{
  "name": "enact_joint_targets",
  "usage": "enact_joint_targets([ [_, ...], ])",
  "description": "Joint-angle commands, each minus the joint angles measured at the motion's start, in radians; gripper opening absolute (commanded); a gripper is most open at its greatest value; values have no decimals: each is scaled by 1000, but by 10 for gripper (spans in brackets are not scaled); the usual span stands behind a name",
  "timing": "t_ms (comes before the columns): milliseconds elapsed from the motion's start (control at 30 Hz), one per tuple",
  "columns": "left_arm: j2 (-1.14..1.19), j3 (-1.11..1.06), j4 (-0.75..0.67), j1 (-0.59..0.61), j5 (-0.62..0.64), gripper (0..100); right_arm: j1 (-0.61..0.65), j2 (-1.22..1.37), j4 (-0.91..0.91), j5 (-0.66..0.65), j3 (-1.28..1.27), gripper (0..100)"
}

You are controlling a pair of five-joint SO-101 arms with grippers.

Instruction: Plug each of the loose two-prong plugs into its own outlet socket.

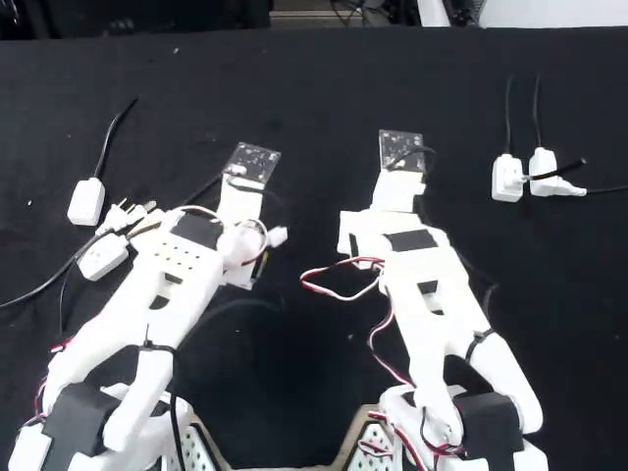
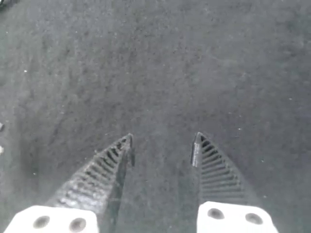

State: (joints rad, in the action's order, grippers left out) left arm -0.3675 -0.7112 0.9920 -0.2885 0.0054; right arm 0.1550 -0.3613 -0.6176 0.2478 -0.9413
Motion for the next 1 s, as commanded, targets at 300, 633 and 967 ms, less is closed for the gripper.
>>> enact_joint_targets([
  [300,-157,203,319,320,-97,253,25,-44,-8,11,48,188],
  [633,-173,15,190,756,-224,253,393,-44,-8,3,47,191],
  [967,-173,-140,78,731,-84,253,540,90,175,3,35,191],
])
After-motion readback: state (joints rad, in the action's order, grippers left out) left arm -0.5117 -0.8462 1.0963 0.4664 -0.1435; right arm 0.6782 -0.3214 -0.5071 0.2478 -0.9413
